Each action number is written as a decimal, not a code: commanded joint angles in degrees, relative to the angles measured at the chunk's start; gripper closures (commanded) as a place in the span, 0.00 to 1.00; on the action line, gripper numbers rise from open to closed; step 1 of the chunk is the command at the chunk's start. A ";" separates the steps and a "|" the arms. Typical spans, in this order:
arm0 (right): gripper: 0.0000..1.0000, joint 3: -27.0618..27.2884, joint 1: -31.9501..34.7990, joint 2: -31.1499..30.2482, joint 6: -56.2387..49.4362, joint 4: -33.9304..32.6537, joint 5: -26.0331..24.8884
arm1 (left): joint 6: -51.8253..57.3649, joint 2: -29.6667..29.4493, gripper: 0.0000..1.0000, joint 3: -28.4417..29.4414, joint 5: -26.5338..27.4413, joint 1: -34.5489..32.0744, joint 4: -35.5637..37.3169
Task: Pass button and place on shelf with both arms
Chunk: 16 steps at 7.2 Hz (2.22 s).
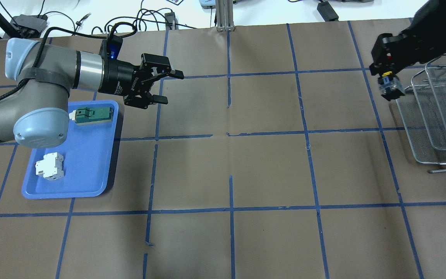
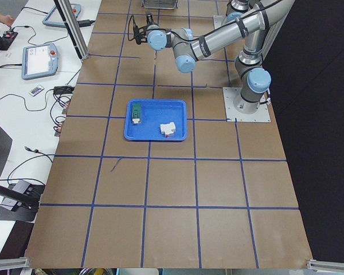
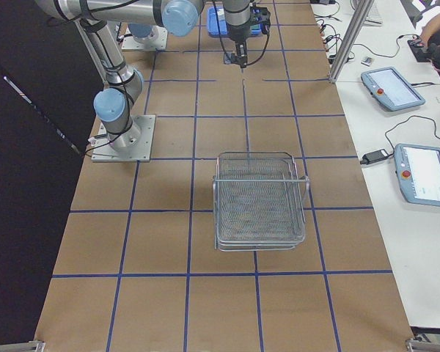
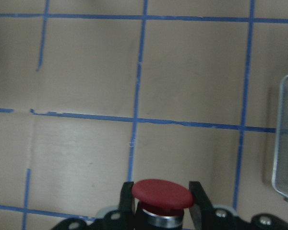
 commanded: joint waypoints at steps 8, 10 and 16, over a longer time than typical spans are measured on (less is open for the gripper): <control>0.75 -3.38 -17.12 19.75 -13.40 -10.52 -15.65 | 2.17 3.72 0.00 27.66 44.16 -7.69 -40.29; 0.48 -3.74 -17.03 22.55 -13.66 -10.87 -17.42 | 6.57 4.68 0.00 26.25 44.16 -7.59 -38.20; 0.00 -5.23 -13.54 16.08 -10.34 -2.29 -14.89 | 10.70 4.69 0.00 26.33 44.16 -6.27 -34.32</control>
